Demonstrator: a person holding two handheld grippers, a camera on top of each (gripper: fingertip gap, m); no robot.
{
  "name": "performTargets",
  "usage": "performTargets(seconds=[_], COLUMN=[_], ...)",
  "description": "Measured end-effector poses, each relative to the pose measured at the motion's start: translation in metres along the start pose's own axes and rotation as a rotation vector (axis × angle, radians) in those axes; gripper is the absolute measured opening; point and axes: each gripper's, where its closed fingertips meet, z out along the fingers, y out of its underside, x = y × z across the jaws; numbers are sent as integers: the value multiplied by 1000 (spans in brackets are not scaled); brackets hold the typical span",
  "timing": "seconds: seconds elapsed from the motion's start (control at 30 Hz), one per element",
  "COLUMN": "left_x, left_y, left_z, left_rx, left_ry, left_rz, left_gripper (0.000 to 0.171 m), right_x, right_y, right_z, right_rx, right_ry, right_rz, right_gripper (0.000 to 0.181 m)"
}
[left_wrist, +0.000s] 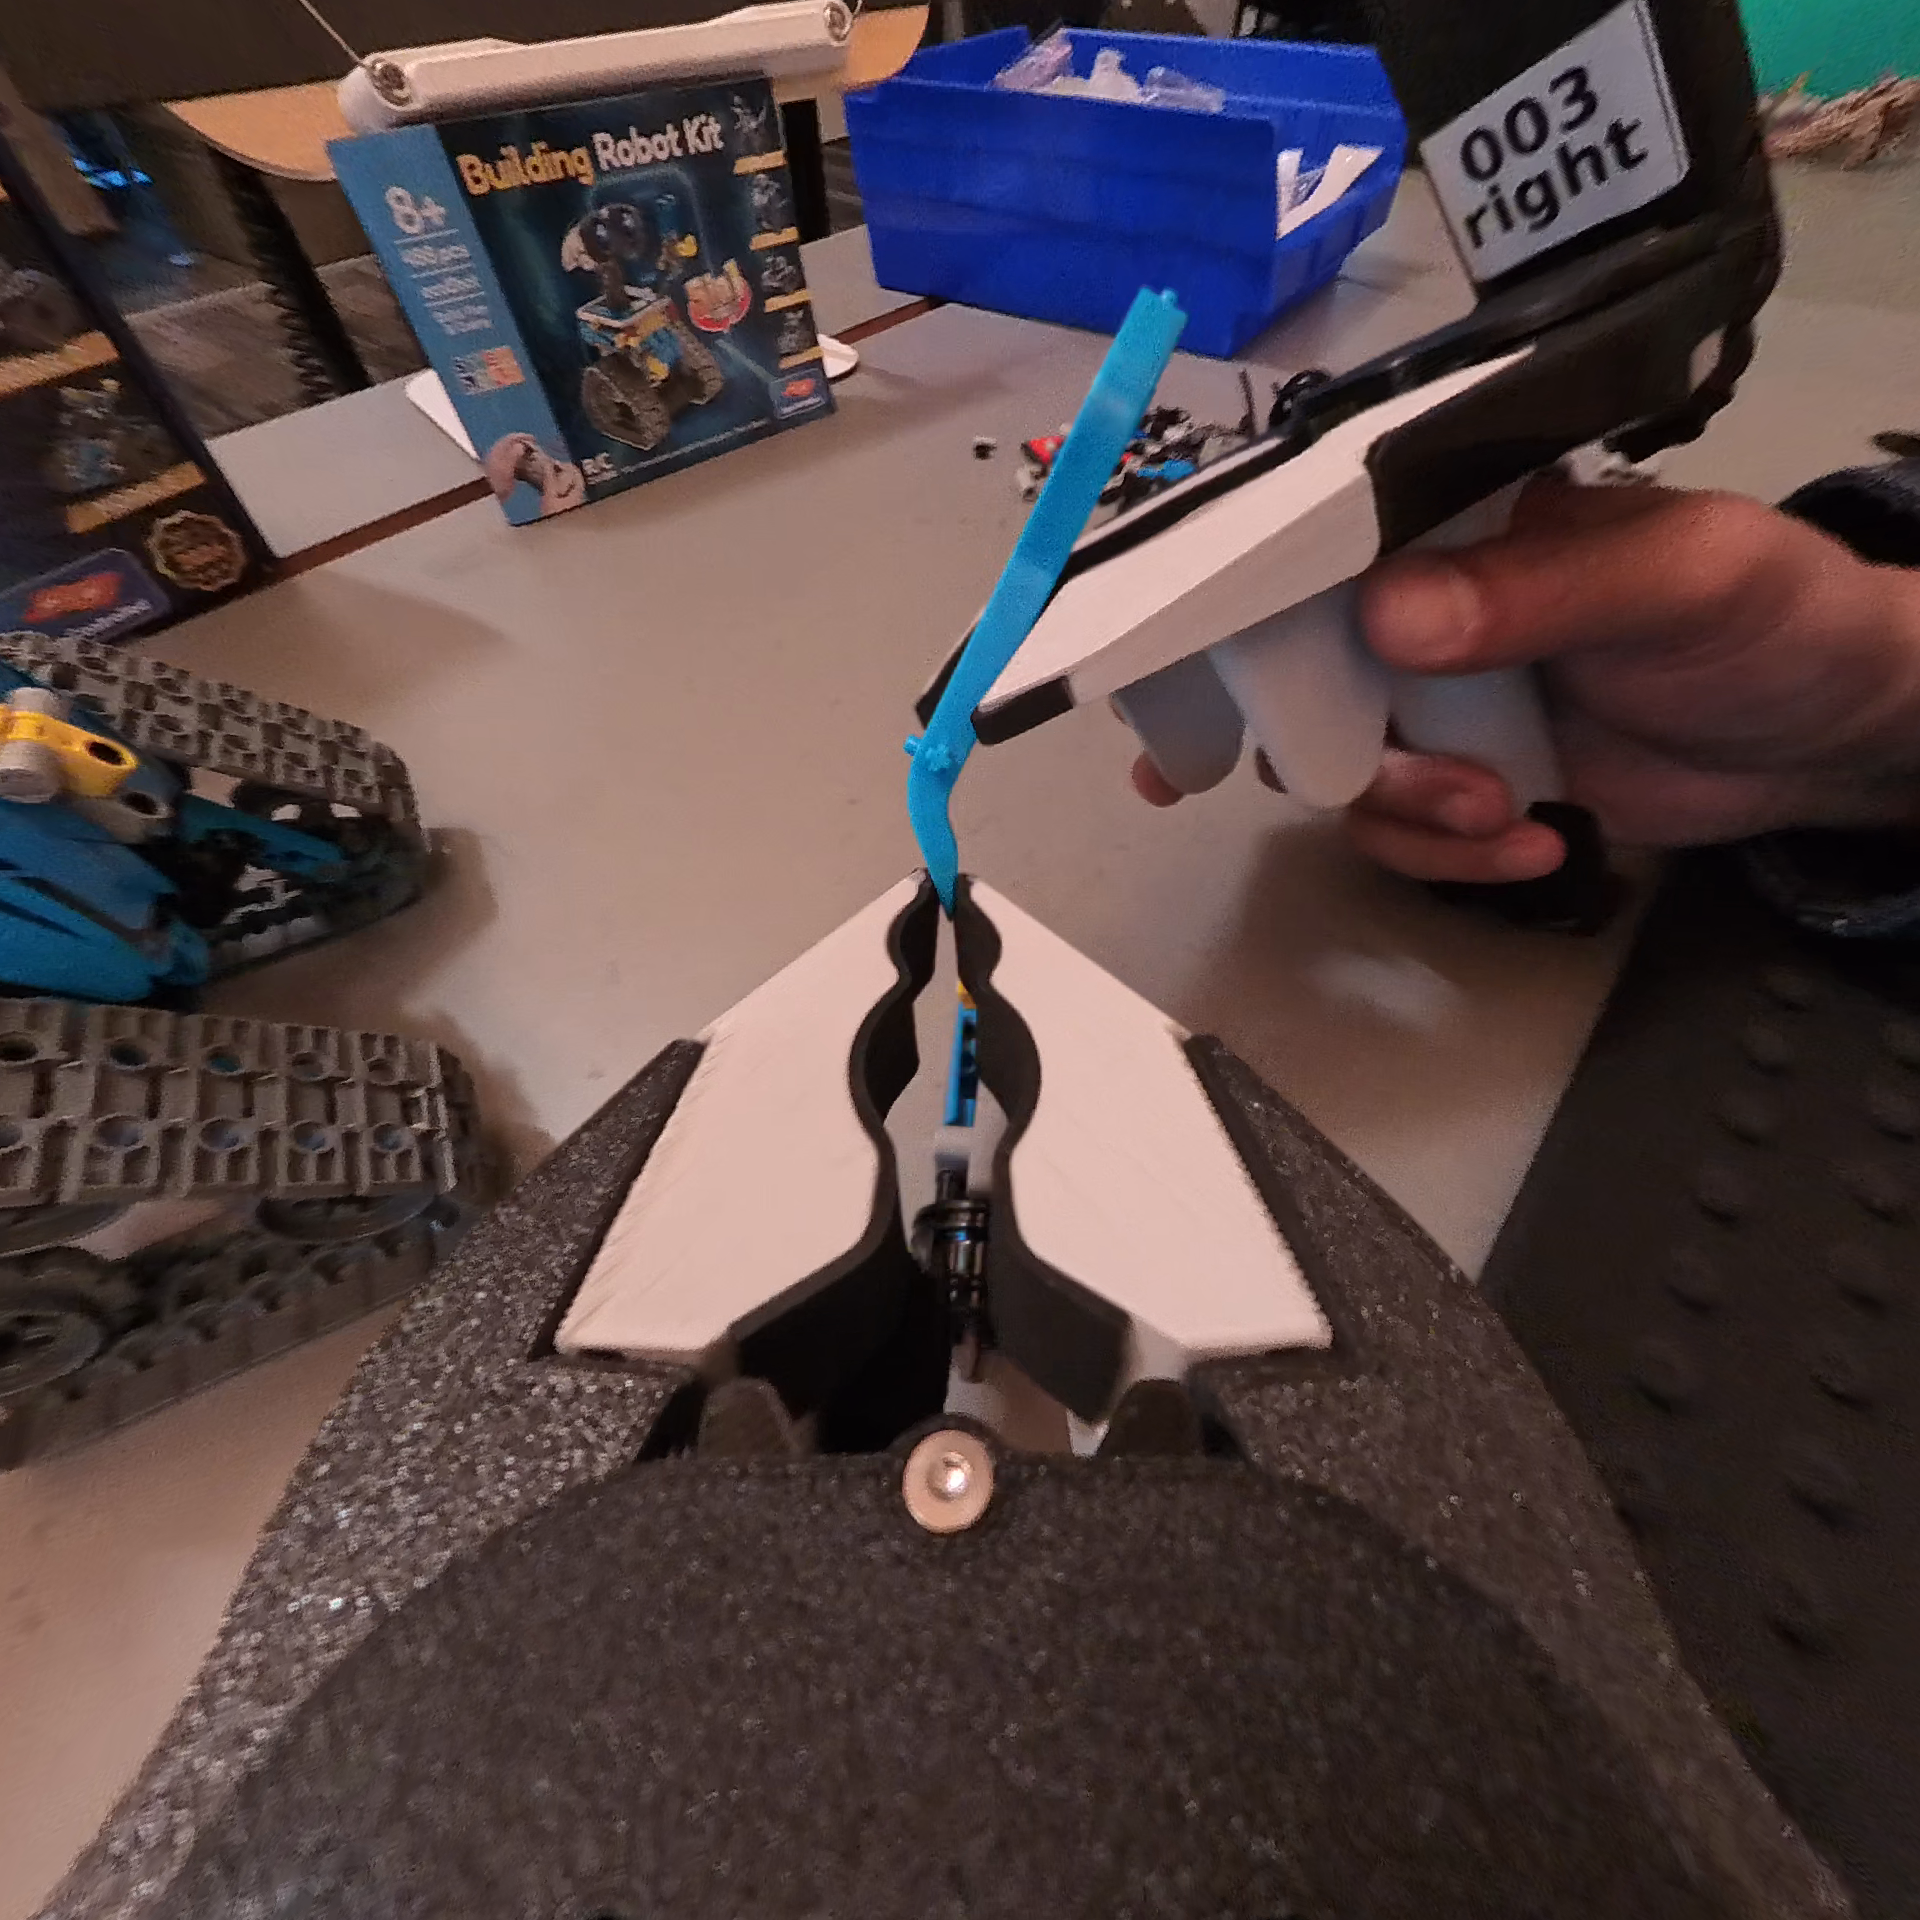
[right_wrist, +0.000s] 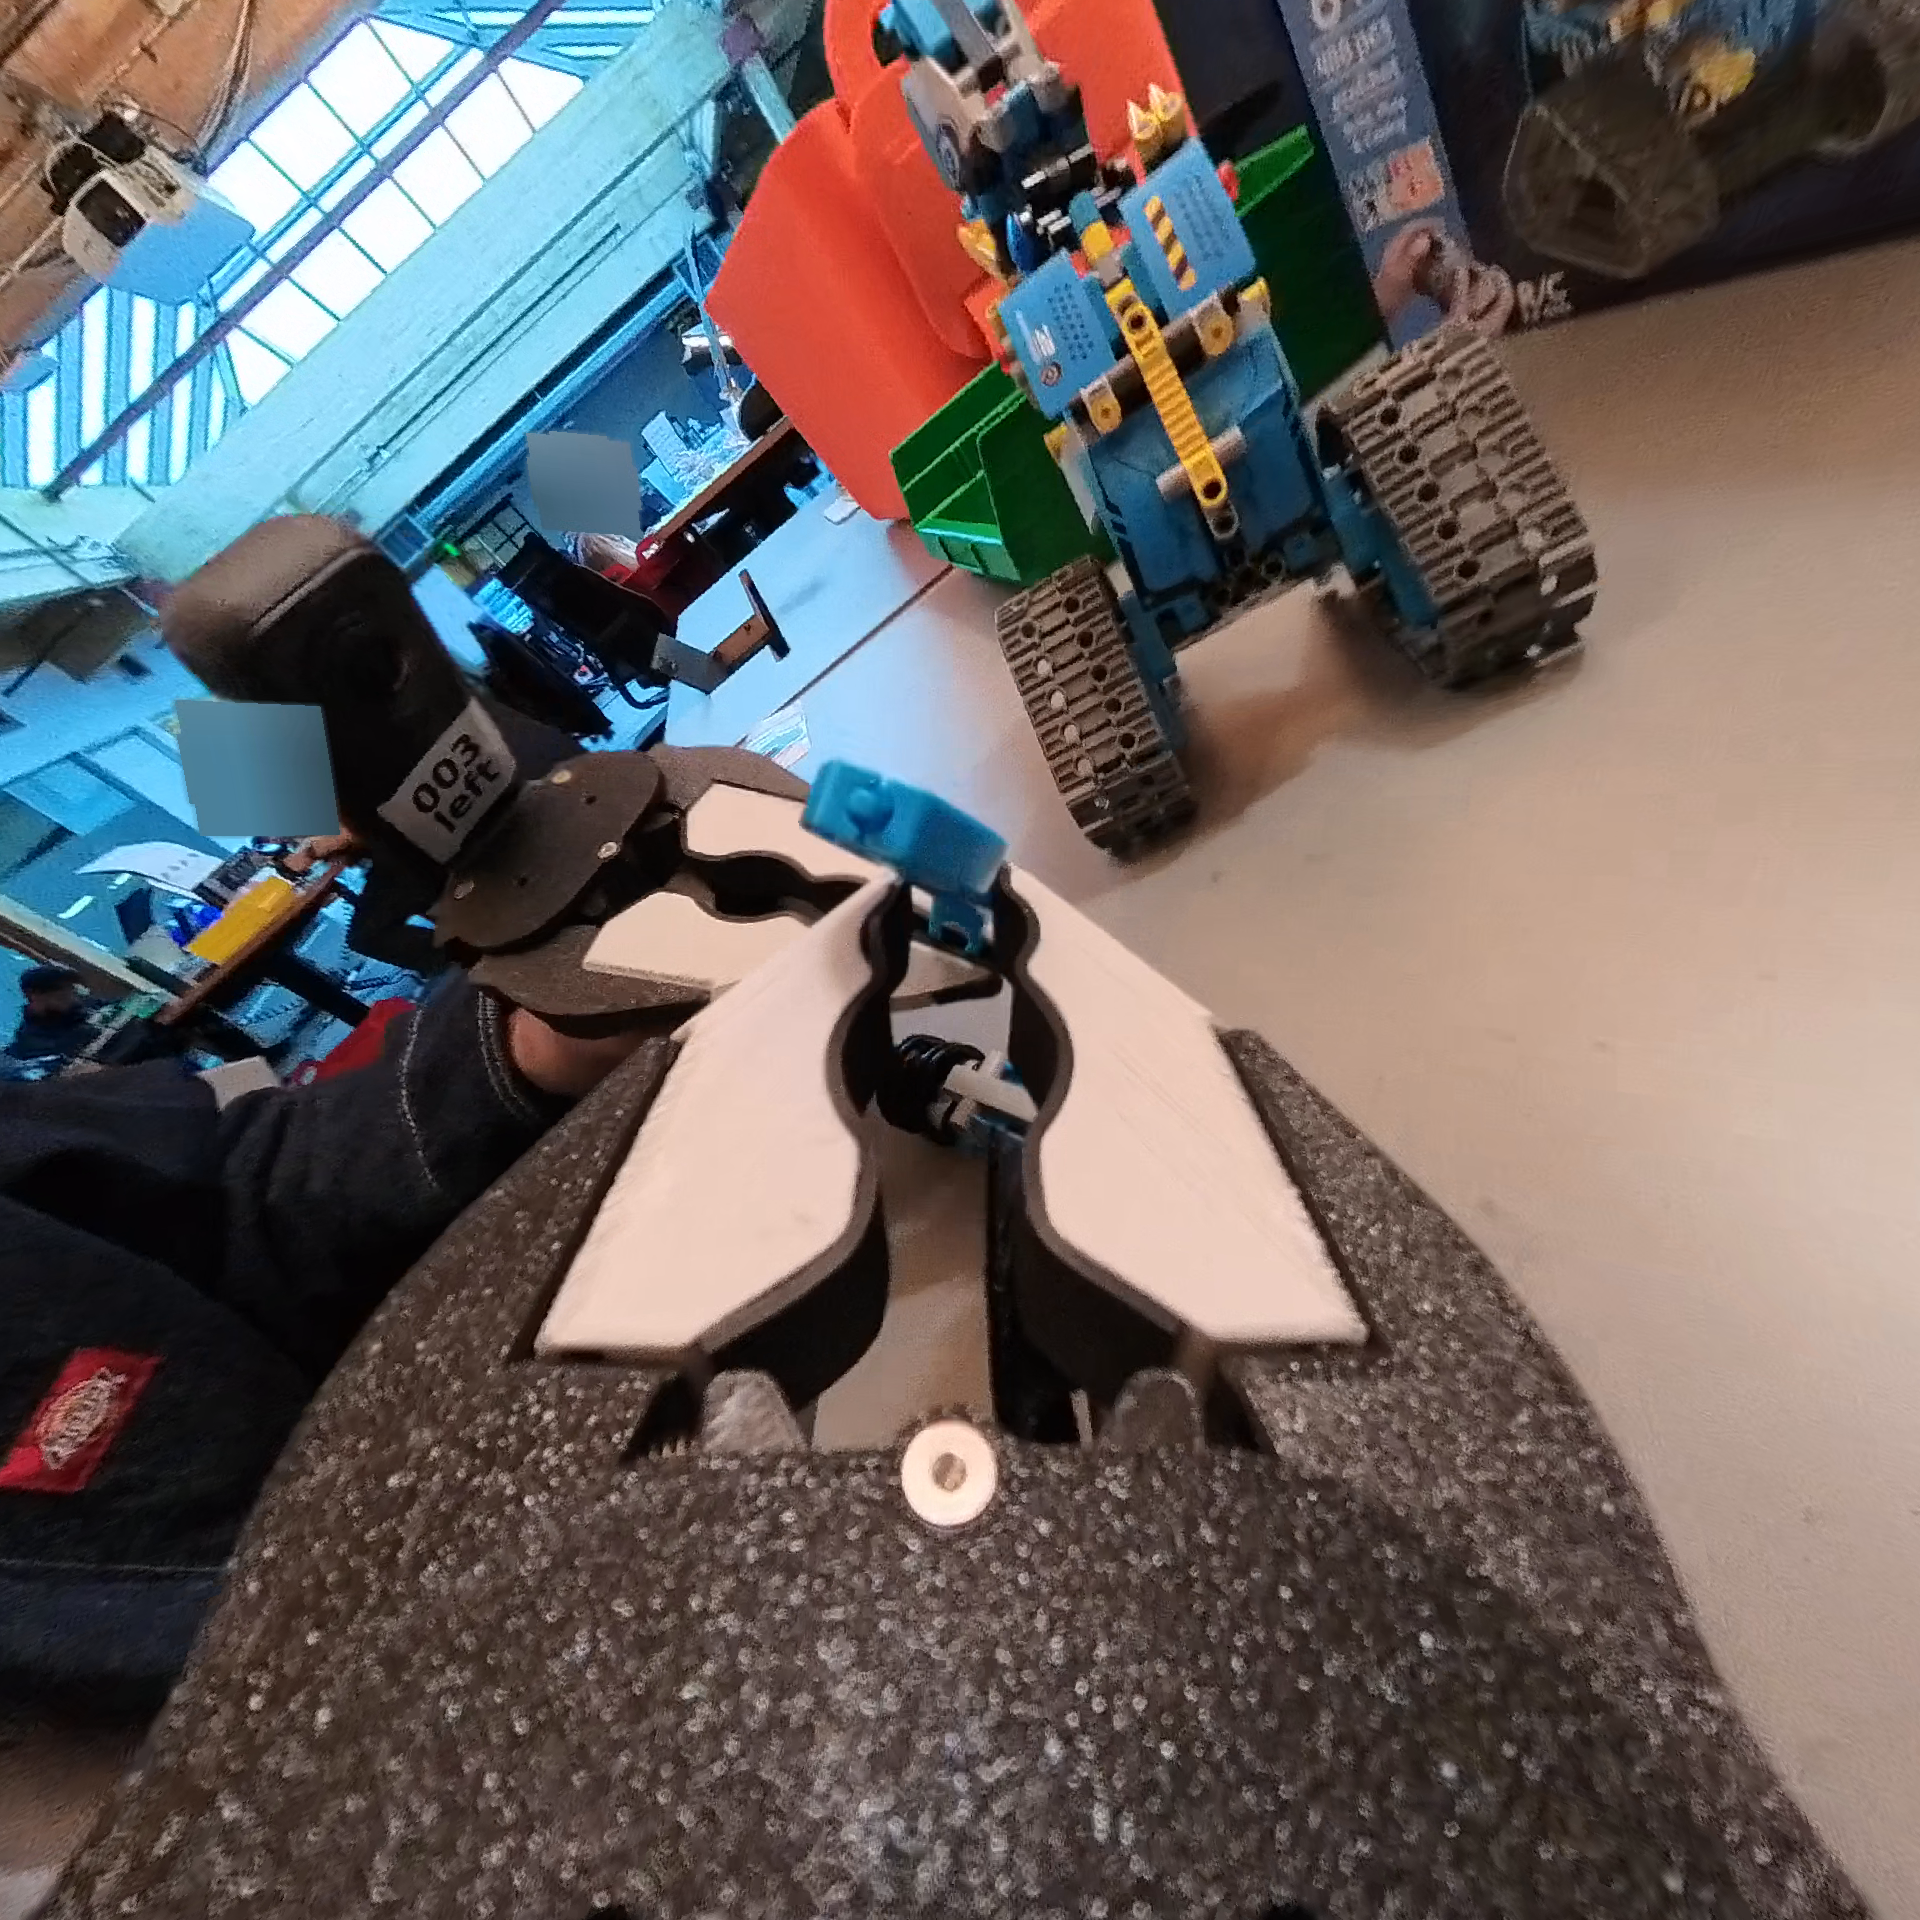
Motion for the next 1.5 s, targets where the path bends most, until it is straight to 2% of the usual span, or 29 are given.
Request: performTargets(seconds=[0.07, 0.2, 0.3, 0.4, 0.47, 0.57, 0.6, 0.63, 0.7, 0.9, 0.93, 1.03, 1.23, 1.5], left_x=[-4, -4, 0, 4, 3, 7, 9, 13, 19, 15, 14, 16, 16, 16], left_y=[1, 3, 4, 7, 15, 34, 37, 40, 47, 67, 67, 68, 68, 68], left_z=[1, 1, 2, 4, 4, 2, 1, -1, -2, 0, 0, 0, 1, 1], left_rx=[-15, -36, -40, -43, -77, -160, -179, -190, -228, -338, -341, -344, -346, -350], left_ry=[-56, -117, -105, -82, -71, 20, 54, 91, 138, 111, 111, 120, 123, 129], left_rz=[68, 196, 219, 215, 188, 120, 101, 95, 109, 160, 157, 165, 161, 148], left_gripper=[1, 1, 1, 2, 2, 45, 56, 58, 56, 47, 36, 30, 29, 26], right_x=[1, 2, 0, 2, 11, 28, 32, 35, 34, 26, 26, 29, 34, 33], right_y=[2, 4, 7, 10, 11, 14, 18, 26, 37, 48, 48, 50, 45, 44], right_z=[0, 4, 4, 1, -4, -15, -15, -12, -7, -1, -1, -1, -4, -6], right_rx=[-13, -17, -42, -69, -79, -105, -125, -162, -212, -277, -277, -282, -273, -272], right_ry=[-1, 8, -8, 3, 67, 149, 160, 163, 150, 176, 175, 198, 267, 274], right_rz=[16, 17, 25, 1, -52, -66, -40, -12, 15, -79, -63, -60, -146, -166], right_gripper=[14, 31, 19, 18, 18, 18, 18, 18, 18, 18, 18, 18, 18, 18])
